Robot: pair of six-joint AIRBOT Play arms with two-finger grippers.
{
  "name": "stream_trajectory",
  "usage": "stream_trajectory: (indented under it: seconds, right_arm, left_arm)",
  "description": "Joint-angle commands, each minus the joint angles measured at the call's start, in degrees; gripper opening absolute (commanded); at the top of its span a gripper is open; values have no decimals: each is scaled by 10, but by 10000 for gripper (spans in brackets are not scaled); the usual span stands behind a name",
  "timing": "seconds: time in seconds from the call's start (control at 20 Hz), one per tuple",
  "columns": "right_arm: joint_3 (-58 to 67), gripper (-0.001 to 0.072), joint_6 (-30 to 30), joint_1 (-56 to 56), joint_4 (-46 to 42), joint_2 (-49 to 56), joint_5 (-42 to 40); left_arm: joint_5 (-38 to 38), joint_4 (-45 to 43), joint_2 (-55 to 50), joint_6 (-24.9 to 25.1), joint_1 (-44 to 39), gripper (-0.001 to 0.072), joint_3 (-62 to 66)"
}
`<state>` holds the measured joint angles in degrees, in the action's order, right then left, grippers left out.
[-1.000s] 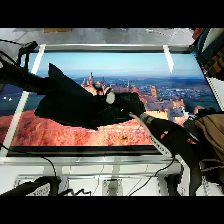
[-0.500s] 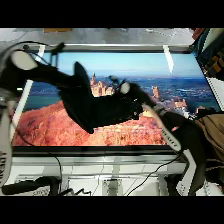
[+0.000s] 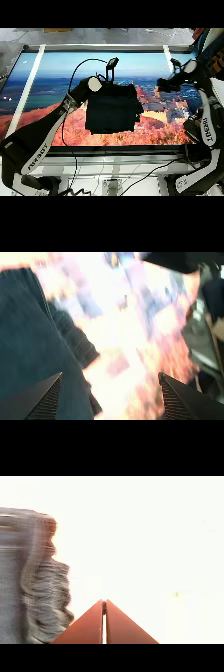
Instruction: Fold the clothes and pants, and hang the long-sleeved shirts on hangers.
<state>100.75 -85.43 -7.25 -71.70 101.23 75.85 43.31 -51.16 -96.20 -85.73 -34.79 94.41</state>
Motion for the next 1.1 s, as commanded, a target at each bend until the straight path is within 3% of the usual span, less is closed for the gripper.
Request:
stream_trajectory:
  seconds: [0.0, 0.15, 0.2, 0.25, 0.3, 0.35, 0.7, 0.9, 1.05]
  right_arm:
    - [-22, 32, 82, -80, 31, -7, 25]
    - [-96, 32, 224, -117, 198, -7, 56]
    - [-128, 37, 243, -120, 252, -7, 62]
    - [-157, 146, 246, -117, 286, -7, 51]
    - [-183, 503, 246, -109, 298, -7, 30]
    - [-204, 714, 239, -97, 296, -7, 9]
    - [-242, 706, 184, 43, 304, 21, -146]
    - [-242, 706, 168, 106, 319, 52, -158]
    - [-240, 555, 226, 139, 345, 56, -131]
  left_arm:
    - [-26, 0, 0, 13, 11, 707, 0]
    - [9, 0, 16, 13, 51, 707, 0]
    - [16, 1, 19, 13, 63, 707, 0]
    - [18, 2, 20, 13, 73, 706, 0]
    - [20, 3, 20, 13, 80, 706, 0]
    - [22, 3, 20, 13, 85, 706, 0]
    - [36, 2, 20, 13, 87, 705, 0]
    - [54, 2, 20, 13, 87, 706, 0]
    - [56, 2, 20, 13, 87, 705, 0]
